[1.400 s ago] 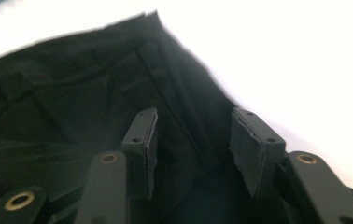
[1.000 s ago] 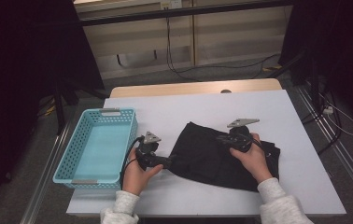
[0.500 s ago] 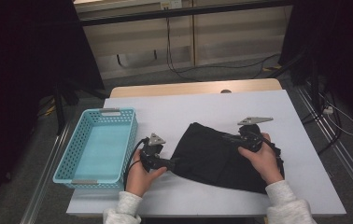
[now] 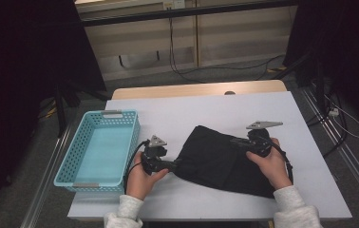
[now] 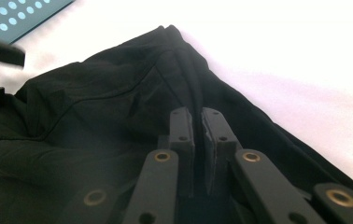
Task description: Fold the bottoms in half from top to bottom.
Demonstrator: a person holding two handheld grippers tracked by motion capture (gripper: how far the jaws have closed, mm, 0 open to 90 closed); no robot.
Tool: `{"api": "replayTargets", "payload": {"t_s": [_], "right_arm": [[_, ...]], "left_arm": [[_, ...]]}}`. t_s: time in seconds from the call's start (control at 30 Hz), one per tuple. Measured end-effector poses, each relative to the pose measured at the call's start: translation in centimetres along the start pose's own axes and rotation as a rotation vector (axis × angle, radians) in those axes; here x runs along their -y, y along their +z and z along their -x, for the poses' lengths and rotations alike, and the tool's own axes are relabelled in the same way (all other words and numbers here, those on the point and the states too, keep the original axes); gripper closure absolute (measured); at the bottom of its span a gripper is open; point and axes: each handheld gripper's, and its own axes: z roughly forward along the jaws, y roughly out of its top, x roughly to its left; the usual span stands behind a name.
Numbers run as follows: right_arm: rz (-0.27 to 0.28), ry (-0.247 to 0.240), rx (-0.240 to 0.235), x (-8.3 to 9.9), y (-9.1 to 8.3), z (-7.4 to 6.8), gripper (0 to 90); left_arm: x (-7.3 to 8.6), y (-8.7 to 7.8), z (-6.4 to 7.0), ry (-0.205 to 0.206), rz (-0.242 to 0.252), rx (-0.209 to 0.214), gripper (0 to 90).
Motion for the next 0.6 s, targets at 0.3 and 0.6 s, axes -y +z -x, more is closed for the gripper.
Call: {"api": "replayTargets", "payload": {"t_s": [0.3,0.6], "right_arm": [[0.012,0.009,0.010,0.0,-1.0,0.3,83.4],[0.015,0.022,0.023,0.4,-1.8,0.9,83.4]], "left_arm": [[-0.3,-0.9,-0.5,-0.031,0.068,-0.003,23.8],[-0.6,-0.8,-0.9,-0.047,0.088,-0.038,19.3]]}}
